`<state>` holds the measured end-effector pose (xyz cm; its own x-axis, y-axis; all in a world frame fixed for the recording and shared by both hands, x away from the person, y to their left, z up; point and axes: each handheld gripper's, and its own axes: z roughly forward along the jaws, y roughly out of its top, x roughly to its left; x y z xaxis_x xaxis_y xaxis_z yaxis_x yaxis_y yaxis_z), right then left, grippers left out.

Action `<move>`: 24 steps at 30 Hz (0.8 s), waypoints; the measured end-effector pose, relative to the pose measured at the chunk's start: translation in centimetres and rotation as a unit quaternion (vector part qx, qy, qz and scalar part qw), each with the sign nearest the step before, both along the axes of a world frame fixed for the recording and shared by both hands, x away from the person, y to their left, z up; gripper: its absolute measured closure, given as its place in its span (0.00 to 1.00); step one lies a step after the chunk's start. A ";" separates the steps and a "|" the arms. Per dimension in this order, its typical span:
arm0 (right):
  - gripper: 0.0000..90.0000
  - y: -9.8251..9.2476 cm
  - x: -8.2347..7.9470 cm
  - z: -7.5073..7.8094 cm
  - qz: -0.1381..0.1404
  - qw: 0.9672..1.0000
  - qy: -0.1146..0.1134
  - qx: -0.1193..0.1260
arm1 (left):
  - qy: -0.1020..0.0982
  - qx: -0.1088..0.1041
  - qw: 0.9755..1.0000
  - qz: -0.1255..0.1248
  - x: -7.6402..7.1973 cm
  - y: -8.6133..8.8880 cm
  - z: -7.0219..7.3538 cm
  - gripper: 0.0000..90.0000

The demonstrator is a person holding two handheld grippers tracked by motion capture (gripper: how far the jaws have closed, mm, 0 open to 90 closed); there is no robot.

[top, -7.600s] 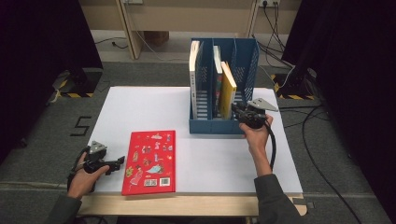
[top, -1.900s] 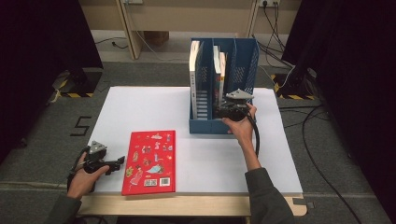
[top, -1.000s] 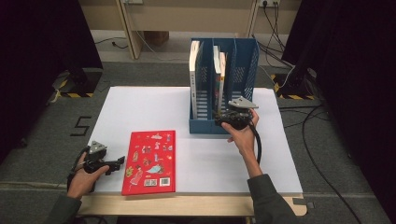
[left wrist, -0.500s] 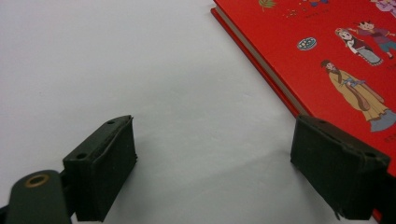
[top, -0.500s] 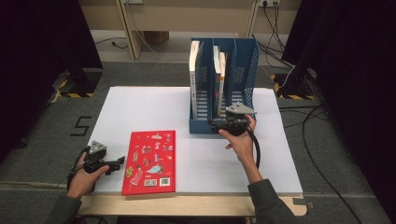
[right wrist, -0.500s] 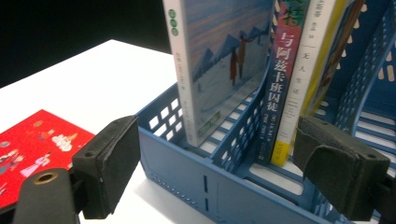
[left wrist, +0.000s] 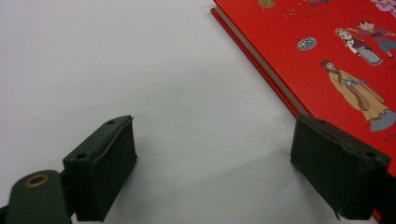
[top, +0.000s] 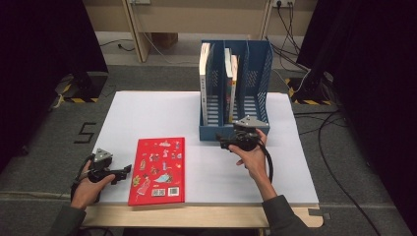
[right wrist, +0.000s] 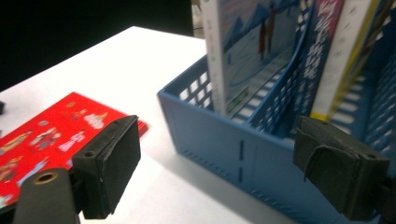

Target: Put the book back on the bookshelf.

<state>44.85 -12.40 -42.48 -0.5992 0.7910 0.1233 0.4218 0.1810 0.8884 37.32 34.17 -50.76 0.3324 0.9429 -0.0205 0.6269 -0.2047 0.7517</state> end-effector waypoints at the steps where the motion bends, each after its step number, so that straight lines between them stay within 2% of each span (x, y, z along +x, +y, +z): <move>1: 0.18 0.0 -0.1 -0.1 0.002 1.000 0.004 0.002 | 0.000 0.000 1.000 0.000 0.0 0.0 0.0 0.14; 12: 0.18 0.3 -0.9 -1.7 0.010 0.999 0.032 0.008 | 0.000 0.000 1.000 0.000 0.0 0.0 0.0 0.14; 24: 0.19 1.1 -1.3 -3.1 0.025 0.997 0.063 0.026 | 0.000 0.001 1.000 0.000 0.0 0.0 0.0 0.15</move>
